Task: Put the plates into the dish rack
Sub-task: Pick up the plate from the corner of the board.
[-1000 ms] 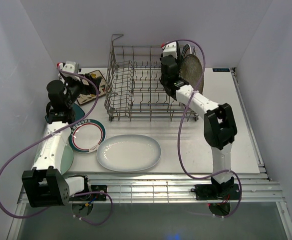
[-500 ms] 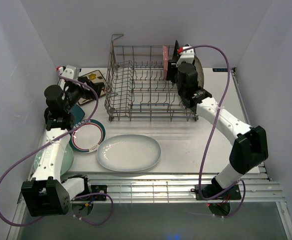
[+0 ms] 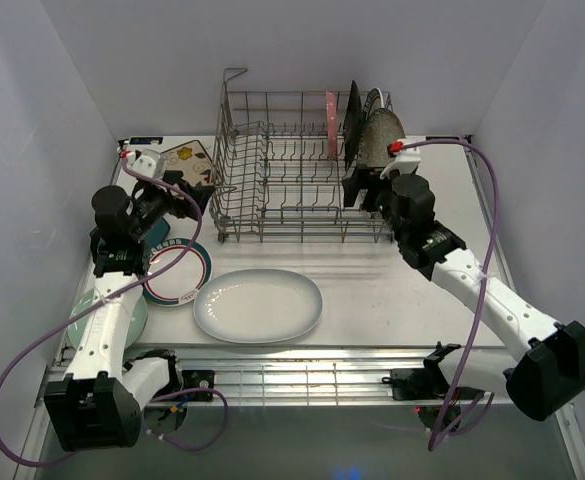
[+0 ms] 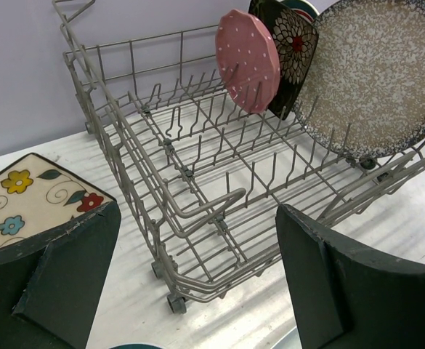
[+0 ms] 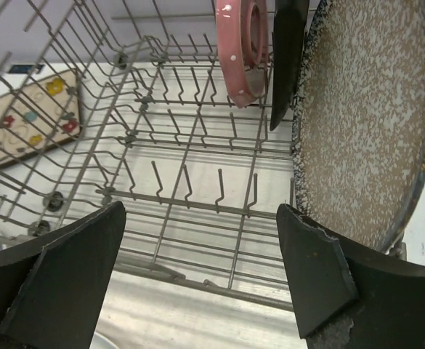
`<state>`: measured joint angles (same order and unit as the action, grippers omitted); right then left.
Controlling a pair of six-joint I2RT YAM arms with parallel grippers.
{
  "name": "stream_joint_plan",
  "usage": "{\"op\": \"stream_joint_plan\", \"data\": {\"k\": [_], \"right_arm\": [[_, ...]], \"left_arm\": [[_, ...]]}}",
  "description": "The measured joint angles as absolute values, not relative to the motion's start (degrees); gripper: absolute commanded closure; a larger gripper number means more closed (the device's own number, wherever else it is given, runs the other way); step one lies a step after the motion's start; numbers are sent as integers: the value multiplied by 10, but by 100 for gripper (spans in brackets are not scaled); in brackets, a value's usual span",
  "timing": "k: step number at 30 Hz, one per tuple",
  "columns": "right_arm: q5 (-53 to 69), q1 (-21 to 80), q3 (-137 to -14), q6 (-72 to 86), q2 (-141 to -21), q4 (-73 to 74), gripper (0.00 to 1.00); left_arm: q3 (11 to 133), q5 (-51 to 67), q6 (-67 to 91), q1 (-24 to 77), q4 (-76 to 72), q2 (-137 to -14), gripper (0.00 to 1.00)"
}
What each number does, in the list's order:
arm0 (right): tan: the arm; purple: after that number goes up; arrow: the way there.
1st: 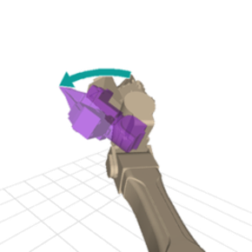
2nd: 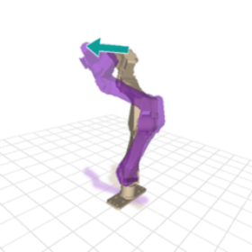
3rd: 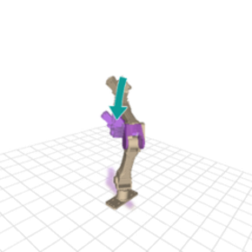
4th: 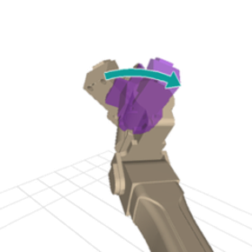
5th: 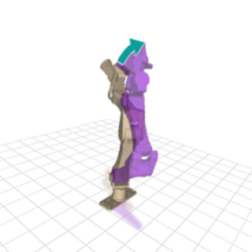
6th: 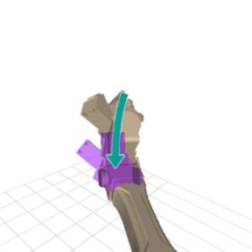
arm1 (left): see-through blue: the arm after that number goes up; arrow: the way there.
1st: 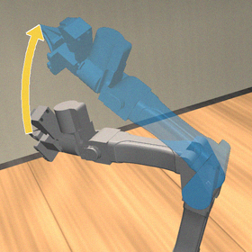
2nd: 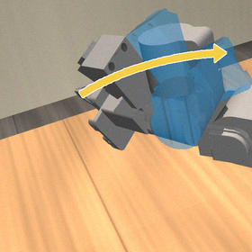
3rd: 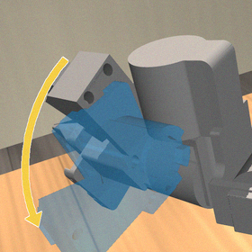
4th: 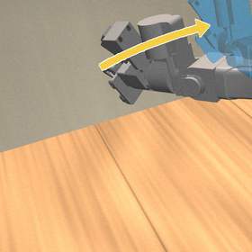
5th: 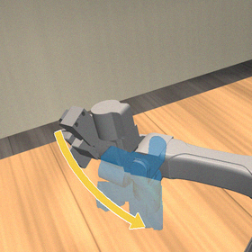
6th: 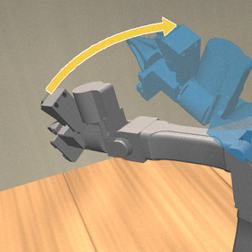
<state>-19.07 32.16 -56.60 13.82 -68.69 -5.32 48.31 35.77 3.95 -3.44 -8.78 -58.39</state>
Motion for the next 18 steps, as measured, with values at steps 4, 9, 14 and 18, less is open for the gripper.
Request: {"op": "stream_joint_plan", "data": {"k": [4, 9, 14, 18], "right_arm": [[-187, 322, -532, 161, -640, -54, 10], [-175, 321, -527, 192, -627, -24, 1], [-138, 322, -504, 200, -603, -15, 5], [-109, 322, -478, 197, -578, -16, 3]], "left_arm": [[471, 354, 43, -34, -89, -569, 2], [465, 343, 62, -34, -91, -566, 2], [462, 333, 90, -34, -90, -564, 2], [461, 332, 92, -34, -85, -564, 2]]}}
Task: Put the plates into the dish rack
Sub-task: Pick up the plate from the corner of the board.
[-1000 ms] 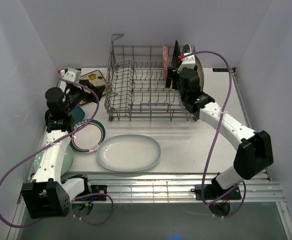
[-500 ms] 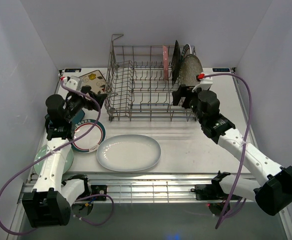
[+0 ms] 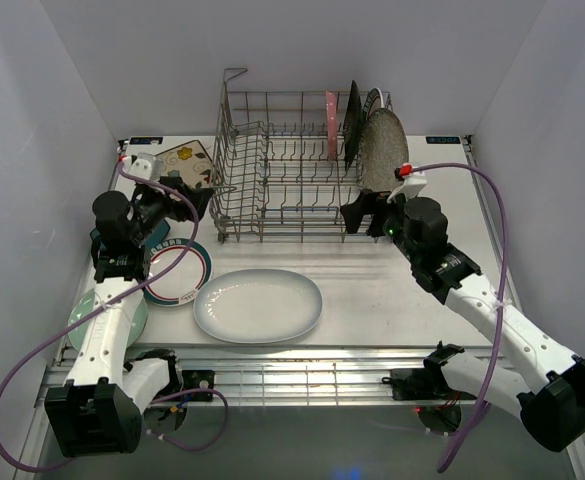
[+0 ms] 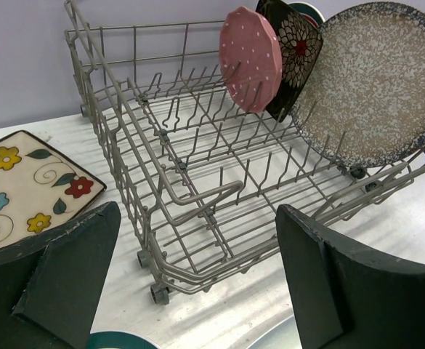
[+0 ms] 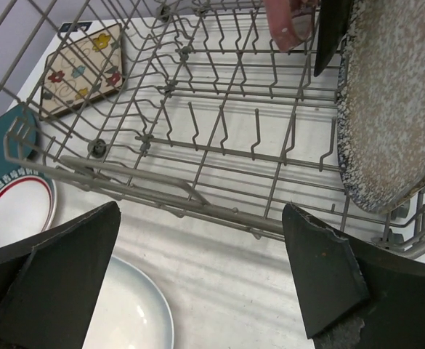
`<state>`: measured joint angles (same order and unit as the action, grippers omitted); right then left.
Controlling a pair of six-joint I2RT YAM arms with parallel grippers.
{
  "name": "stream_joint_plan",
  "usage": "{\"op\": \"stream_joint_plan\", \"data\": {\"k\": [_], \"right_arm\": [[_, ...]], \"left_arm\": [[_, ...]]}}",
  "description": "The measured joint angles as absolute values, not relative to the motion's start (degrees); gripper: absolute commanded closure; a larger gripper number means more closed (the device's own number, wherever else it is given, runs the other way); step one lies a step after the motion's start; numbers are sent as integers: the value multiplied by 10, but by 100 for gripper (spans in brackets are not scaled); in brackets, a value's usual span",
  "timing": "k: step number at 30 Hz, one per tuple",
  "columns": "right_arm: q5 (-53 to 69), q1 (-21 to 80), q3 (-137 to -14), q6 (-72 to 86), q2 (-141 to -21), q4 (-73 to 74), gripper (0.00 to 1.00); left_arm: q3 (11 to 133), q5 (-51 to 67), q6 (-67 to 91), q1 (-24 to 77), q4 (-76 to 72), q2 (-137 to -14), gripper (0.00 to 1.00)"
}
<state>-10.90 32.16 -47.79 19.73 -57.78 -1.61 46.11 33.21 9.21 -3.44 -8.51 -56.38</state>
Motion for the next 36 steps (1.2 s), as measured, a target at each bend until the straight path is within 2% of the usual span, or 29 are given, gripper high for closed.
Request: {"op": "stream_joint_plan", "data": {"k": [5, 11, 18, 27, 36], "right_arm": [[-64, 322, -439, 192, -558, -32, 10], [21, 322, -366, 195, -513, -64, 10], [77, 322, -351, 225, -501, -77, 10], [126, 322, -300, 280, -537, -104, 10], [135, 322, -243, 333, -542, -140, 10]], "left_arm": [[461, 336, 65, -34, -77, -563, 2], [456, 424, 14, -36, -60, -559, 2], [455, 474, -18, -36, -45, -553, 2], [435, 432, -22, -14, -47, -526, 2], [410, 346, -50, 79, -54, -501, 2]]}}
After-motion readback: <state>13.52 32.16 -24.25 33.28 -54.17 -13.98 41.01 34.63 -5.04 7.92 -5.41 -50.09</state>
